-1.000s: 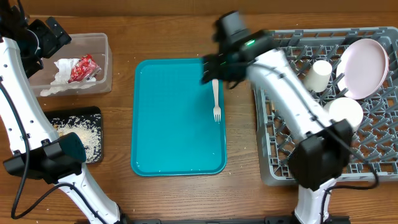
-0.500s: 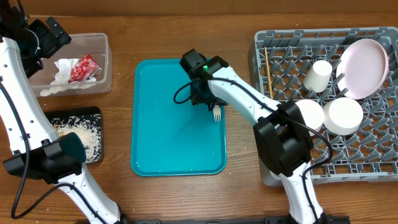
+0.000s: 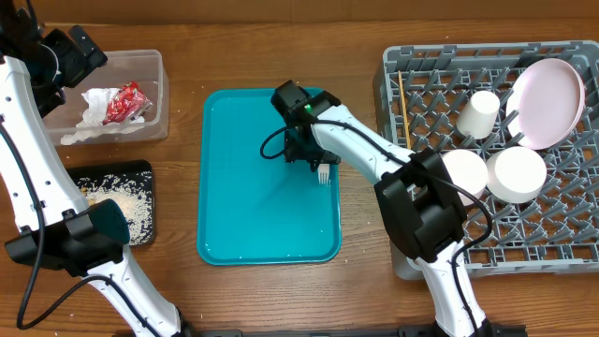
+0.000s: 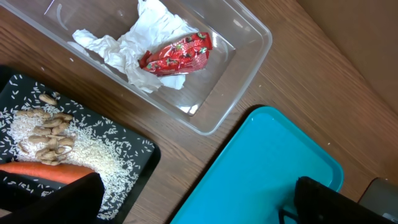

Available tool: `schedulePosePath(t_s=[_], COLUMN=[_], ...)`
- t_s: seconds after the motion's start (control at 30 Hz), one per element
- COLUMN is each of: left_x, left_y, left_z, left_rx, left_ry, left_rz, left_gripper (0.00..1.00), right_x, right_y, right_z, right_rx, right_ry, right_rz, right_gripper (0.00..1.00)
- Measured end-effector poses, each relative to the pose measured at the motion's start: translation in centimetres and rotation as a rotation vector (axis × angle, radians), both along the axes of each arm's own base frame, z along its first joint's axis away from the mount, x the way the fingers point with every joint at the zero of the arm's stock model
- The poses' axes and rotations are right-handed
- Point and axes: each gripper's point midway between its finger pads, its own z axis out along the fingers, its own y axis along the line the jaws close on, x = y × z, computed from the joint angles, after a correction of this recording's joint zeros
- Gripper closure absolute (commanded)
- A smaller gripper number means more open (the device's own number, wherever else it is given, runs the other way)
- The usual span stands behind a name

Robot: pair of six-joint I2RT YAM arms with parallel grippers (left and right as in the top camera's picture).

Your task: Sort waste into correct bins and load items into the dishwasher rack

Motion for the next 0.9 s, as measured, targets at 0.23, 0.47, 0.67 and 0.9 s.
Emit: schedulePosePath(t_s=[0.23,0.47,0.67,0.9], left_x=[0.0,0.0,0.0,0.0], left_y=[0.0,0.0,0.0,0.0], left_z=[0.0,0.0,0.0,0.0], left_rx=[0.000,0.000,0.000,0.000], left_ry=[0.000,0.000,0.000,0.000], left_rz=[0.000,0.000,0.000,0.000], left_gripper=[0.00,0.00,0.00,0.00], right_x=[-0.4,-0.8,-2.4,-1.7], right_y=[0.0,0.1,-0.5,-0.2], right_z=[0.0,0.1,1.3,5.4], right_rx=[0.012,0.019,0.003,0.045], right_ry=[0.010,0.027,0.113,0.088], right_rz=[-0.003,0.000,-0.001,-0.005], right_gripper=[0.77,0.96,0.96,0.96])
